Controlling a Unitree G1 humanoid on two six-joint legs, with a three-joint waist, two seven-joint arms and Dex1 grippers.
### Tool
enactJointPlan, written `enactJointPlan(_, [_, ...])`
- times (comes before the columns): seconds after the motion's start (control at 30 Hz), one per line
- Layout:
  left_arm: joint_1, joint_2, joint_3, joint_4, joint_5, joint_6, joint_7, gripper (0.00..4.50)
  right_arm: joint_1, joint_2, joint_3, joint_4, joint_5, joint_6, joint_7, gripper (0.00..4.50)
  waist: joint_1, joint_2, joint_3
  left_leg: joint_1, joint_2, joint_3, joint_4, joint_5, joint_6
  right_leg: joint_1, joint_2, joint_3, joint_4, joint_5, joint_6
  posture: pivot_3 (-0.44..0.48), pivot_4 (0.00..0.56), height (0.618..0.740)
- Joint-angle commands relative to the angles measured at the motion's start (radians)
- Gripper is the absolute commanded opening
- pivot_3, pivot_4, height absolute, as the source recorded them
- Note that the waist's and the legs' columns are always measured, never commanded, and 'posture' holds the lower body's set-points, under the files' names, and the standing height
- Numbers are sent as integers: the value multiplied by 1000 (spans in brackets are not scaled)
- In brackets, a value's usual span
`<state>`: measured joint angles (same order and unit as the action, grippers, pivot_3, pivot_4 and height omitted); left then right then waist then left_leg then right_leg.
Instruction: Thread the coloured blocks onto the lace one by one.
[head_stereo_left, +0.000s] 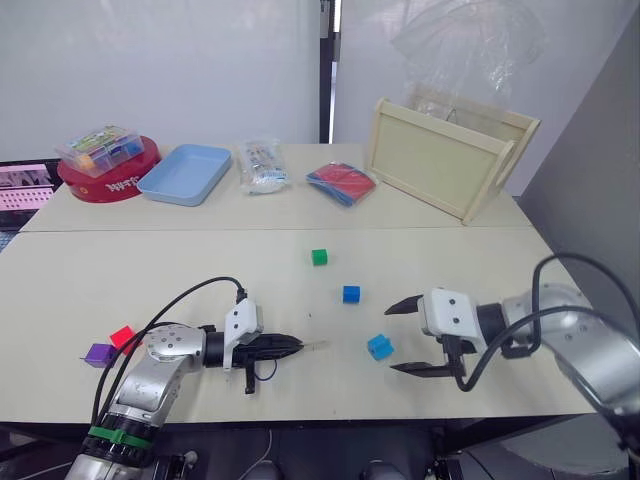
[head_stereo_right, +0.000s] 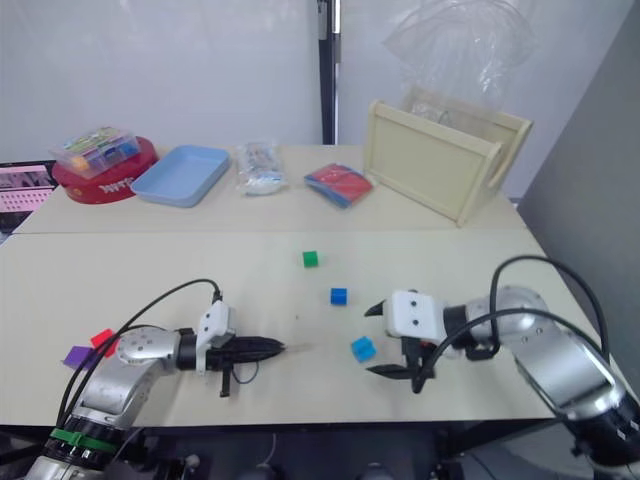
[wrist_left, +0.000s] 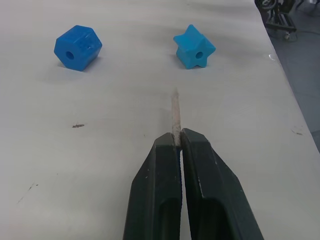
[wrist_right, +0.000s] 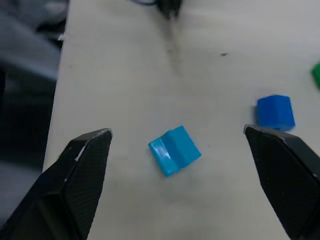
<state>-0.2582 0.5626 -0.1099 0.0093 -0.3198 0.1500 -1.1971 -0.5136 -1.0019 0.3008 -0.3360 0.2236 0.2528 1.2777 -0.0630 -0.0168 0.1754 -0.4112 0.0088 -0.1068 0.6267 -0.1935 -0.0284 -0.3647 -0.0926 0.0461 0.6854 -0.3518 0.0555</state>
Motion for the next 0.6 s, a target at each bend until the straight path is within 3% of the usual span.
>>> enactJointPlan(0.03, [8, -2, 11, -44, -6, -14, 25, 0, -149, 77, 145, 150, -153, -177, 133, 4455, -4, 0, 0, 0, 0, 0, 0, 0, 0, 0, 0, 0, 0, 0, 0, 0, 150, 740])
enactJointPlan(0.2, [28, -9, 13, -71, 3, -17, 67, 0, -256, 153, 247, 278, -252, -196, 232, 4455, 2, 0, 0, -2, 0, 0, 1, 0, 0, 0, 0, 0, -1, 0, 0, 0, 150, 740])
enactJointPlan(0.4, [57, -5, 13, -100, 0, -14, 92, 0, -256, 198, 262, 305, -327, -139, 202, 4455, 19, 0, 0, -3, -2, -1, 1, 0, -1, -1, -2, 0, -2, 0, 0, 0, 150, 740])
enactJointPlan(0.43, [60, -3, 13, -105, -1, -12, 94, 0, -255, 206, 258, 307, -334, -128, 195, 3922, 18, 0, 0, -3, -2, -1, 1, 0, -1, -1, -2, 0, -1, 0, 0, 0, 150, 740])
enactJointPlan(0.6, [67, -1, 10, -118, -4, -4, 102, 0, -237, 206, 238, 265, -351, 4, 189, 2254, 18, 0, 0, -3, -1, -1, 1, 0, -1, -1, -2, 0, -1, 0, 0, 0, 150, 740])
